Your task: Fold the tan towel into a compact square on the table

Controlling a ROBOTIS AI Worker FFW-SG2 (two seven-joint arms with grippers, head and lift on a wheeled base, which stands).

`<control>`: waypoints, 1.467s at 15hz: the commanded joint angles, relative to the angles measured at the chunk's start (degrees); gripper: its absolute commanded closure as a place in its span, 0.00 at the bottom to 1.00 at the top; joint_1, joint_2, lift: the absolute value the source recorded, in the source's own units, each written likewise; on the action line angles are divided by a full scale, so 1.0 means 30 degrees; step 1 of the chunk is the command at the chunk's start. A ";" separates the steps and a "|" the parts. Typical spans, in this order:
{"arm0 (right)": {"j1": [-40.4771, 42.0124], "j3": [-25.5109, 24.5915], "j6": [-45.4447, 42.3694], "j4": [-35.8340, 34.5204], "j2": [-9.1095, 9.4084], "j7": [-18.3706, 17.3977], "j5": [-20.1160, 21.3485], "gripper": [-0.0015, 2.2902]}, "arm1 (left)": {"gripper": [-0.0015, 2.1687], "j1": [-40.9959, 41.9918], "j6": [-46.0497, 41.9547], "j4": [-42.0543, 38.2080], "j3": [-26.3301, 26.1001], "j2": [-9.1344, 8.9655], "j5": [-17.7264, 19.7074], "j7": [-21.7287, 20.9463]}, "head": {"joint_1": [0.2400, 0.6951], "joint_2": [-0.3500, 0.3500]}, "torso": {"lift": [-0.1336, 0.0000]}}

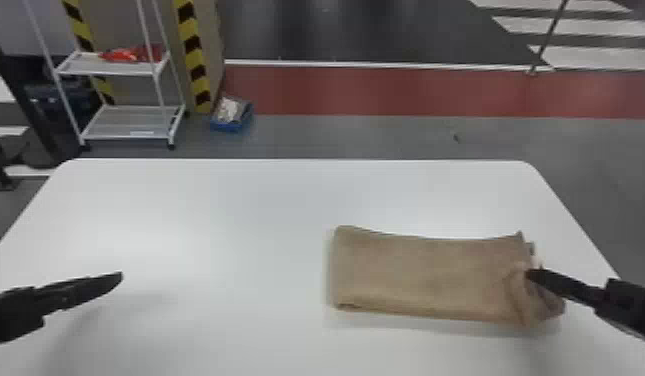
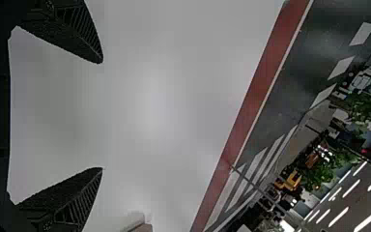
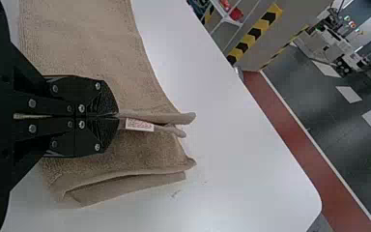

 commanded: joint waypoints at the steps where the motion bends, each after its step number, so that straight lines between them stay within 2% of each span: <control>1: 0.0013 0.0381 0.0161 -0.0034 0.0010 0.0005 -0.0010 0.51 | 0.04 0.0088 0.0000 -0.0004 0.0075 0.0019 0.0001 -0.0004 | 1.00 0.44 | 0.07; 3: -0.0398 -0.0293 0.1216 -0.0620 -0.0166 0.0035 -0.0684 0.51 | 0.04 0.0146 0.0000 -0.0033 0.0075 0.0019 0.0001 -0.0004 | 1.00 0.47 | 0.07; 5: -0.0808 -0.2080 0.1802 -0.0767 -0.0635 0.0005 -0.1387 0.51 | 0.04 0.0176 0.0000 -0.0033 0.0221 0.0019 0.0001 -0.0004 | 1.00 0.46 | 0.07; 6: -0.0661 -0.2080 0.1802 -0.0532 -0.1162 0.0005 -0.1358 0.51 | 0.04 0.0176 0.0000 -0.0004 0.0250 0.0077 0.0030 -0.0004 | 1.00 0.44 | 0.07; 7: -0.0310 -0.1641 0.1040 0.0142 -0.1250 0.0035 -0.1094 0.51 | 0.04 0.0176 0.0000 0.0025 0.0192 0.0048 0.0001 -0.0004 | 1.00 0.42 | 0.07; 8: -0.0310 -0.1318 0.0630 0.0991 -0.1162 0.0064 -0.0801 0.37 | 0.04 0.0176 0.0000 0.0025 0.0075 -0.0011 0.0001 -0.0004 | 1.00 0.40 | 0.07; 9: -0.0427 -0.0996 0.0396 0.1753 -0.1104 0.0035 -0.0303 0.10 | 0.04 0.0176 0.0000 -0.0004 -0.0013 -0.0069 0.0001 -0.0004 | 1.00 0.39 | 0.07; 10: -0.0515 -0.0967 0.0279 0.2046 -0.1104 0.0005 -0.0157 0.00 | 0.04 0.0176 0.0000 -0.0004 -0.0013 -0.0099 0.0001 -0.0033 | 1.00 0.39 | 0.07; 13: -0.0544 -0.1377 0.0571 0.2046 -0.1572 0.0005 -0.0303 0.00 | 0.04 0.0176 0.0000 -0.0004 0.0075 0.0106 -0.0029 -0.0033 | 1.00 0.38 | 0.07; 17: -0.0896 -0.1377 0.1040 0.2046 -0.2832 0.0035 -0.0098 0.03 | 0.04 0.0176 0.0000 0.0025 0.0045 0.0165 -0.0029 -0.0004 | 1.00 0.34 | 0.07; 22: -0.2331 0.0615 0.0454 0.3774 -0.3477 0.0005 0.2070 0.04 | 0.04 0.0176 0.0000 -0.0004 0.0075 0.0106 -0.0117 -0.0004 | 1.00 0.30 | 0.07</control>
